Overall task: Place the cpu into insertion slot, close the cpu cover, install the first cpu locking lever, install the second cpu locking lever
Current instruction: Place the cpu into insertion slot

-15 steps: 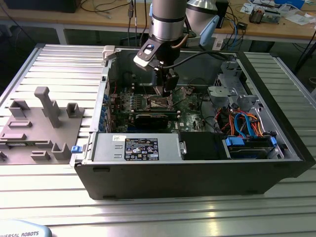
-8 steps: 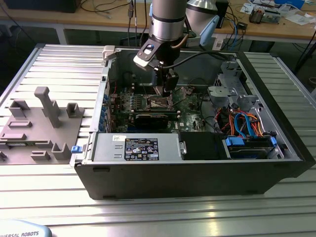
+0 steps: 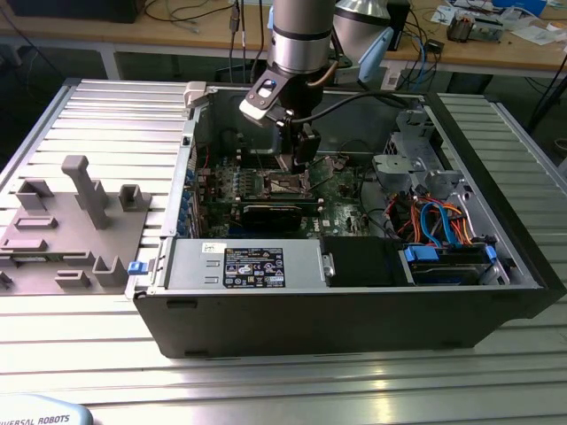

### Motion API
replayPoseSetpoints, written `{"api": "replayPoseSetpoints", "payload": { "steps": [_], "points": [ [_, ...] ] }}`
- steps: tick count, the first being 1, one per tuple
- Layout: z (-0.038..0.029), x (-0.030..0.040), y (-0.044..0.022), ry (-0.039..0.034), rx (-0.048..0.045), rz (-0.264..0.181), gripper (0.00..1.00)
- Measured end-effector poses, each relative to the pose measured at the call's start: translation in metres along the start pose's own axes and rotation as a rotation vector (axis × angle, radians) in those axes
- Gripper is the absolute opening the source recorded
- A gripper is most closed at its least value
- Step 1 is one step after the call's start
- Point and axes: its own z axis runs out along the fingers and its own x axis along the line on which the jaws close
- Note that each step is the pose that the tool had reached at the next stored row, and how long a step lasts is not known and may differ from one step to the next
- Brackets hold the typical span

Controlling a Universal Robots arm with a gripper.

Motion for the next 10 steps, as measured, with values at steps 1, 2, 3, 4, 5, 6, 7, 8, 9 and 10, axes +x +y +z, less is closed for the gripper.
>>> {"api": "replayPoseSetpoints", "payload": {
  "steps": [1, 2, 3, 4, 5, 6, 7, 8, 9, 10],
  "points": [
    [0.0000, 0.0000, 0.0000, -0.0001, 0.0002, 0.004, 0.54],
    [0.0000, 0.0000, 0.0000, -0.0003, 0.0003, 0.009, 0.54],
    [0.0000, 0.0000, 0.0000, -0.0003, 0.0003, 0.013, 0.54],
    [0.0000, 0.0000, 0.0000, -0.0005, 0.0005, 0.017, 0.54],
    [0.0000, 0.0000, 0.0000, -0.0006, 0.0006, 0.023, 0.54],
    [0.0000, 0.0000, 0.0000, -0.0008, 0.0008, 0.028, 0.54],
    [0.0000, 0.0000, 0.0000, -0.0009, 0.0009, 0.033, 0.54],
    [0.0000, 0.0000, 0.0000, -0.0011, 0.0012, 0.040, 0.54],
    [0.0000, 0.0000, 0.0000, -0.0013, 0.0014, 0.046, 0.54],
    [0.0001, 0.0000, 0.0000, -0.0014, 0.0014, 0.050, 0.54]
  ]
}}
